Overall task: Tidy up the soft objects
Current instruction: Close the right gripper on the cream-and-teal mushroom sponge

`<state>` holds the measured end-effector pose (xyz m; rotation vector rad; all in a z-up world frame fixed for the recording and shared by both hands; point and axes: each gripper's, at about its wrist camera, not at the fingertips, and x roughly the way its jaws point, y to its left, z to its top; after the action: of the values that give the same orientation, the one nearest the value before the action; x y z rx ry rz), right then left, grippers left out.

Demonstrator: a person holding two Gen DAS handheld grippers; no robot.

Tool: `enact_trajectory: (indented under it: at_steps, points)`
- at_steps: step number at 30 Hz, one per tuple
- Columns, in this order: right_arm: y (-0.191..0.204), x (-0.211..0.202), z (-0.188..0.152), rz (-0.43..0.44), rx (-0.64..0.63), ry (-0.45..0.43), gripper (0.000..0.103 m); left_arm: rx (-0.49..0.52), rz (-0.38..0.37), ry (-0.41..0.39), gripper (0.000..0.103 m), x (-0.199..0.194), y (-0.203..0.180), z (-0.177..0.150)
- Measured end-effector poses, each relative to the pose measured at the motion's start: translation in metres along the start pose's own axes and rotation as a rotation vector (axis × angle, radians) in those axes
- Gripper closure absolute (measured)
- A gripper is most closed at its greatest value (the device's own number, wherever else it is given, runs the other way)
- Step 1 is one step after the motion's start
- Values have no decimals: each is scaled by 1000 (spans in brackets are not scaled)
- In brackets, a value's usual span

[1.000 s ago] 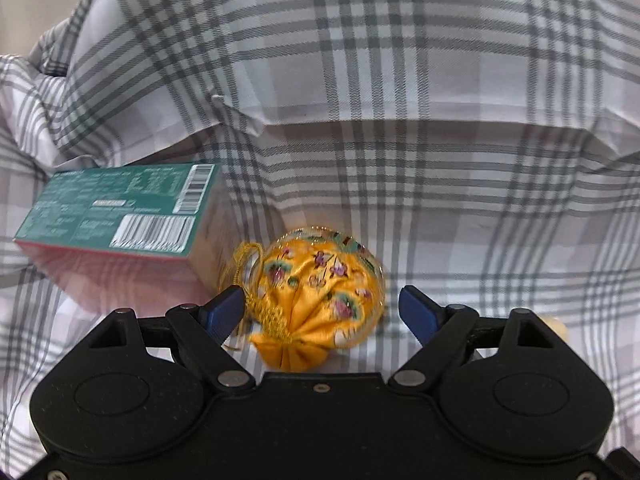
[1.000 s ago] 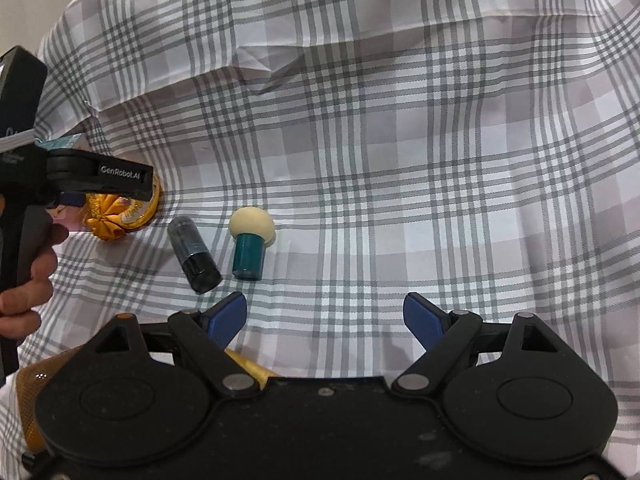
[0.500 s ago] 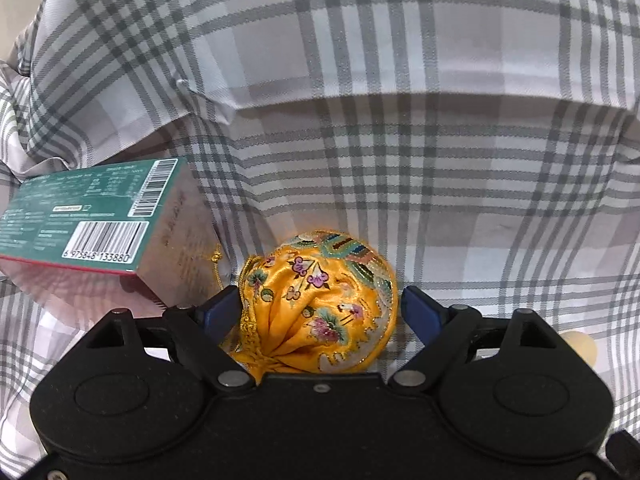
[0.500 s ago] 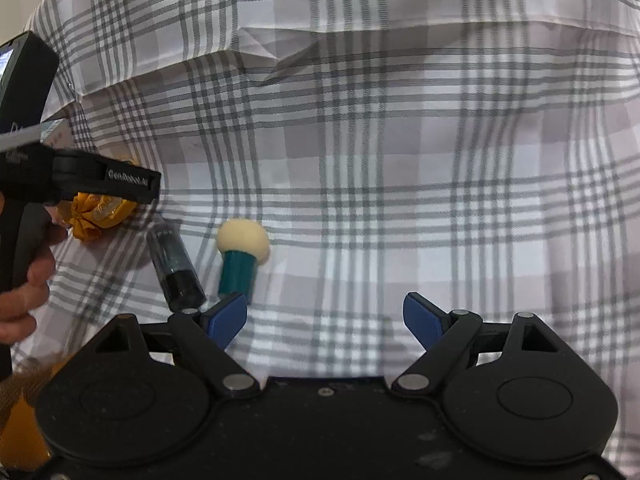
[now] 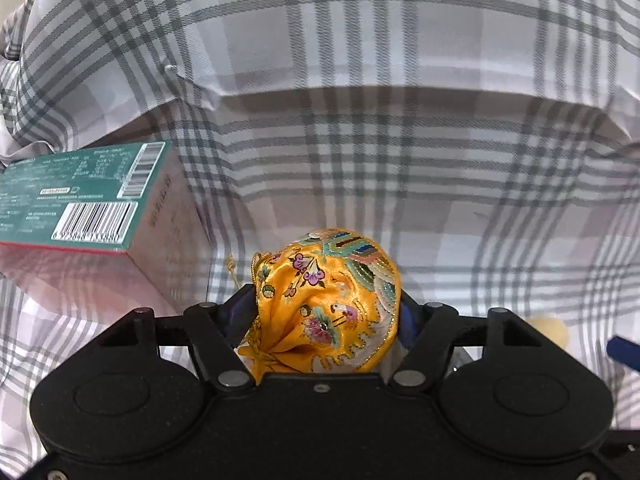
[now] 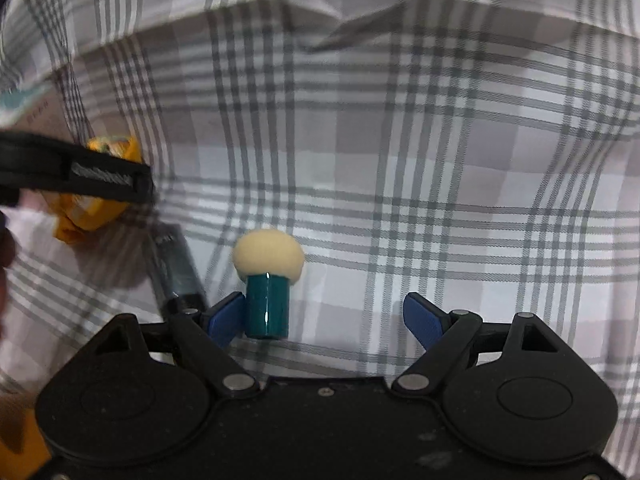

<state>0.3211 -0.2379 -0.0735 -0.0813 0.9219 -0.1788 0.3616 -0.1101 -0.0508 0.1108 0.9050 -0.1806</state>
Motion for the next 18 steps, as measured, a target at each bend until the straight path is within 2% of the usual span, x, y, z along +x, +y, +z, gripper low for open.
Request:
enact_trajectory:
  at_steps: [4, 7, 9, 11, 16, 18]
  points:
    - [-8, -1, -4, -98, -26, -19, 19, 25, -25, 23, 39, -18, 2, -10]
    - [-31, -2, -4, -172, 55, -14, 19, 51, -24, 32, 39, -25, 0, -18]
    - [-44, -3, -5, -173, 111, -7, 19, 60, -26, 39, 39, -30, -2, -24]
    - [-54, -8, -7, -139, 168, -4, 19, 62, -30, 44, 39, -32, -2, -28]
    - [-54, -16, -8, 78, 286, 4, 19, 74, -18, 46, 38, -34, -3, -36]
    - [-46, -10, -2, 134, 302, 28, 19, 78, -17, 43, 38, -35, -1, -39]
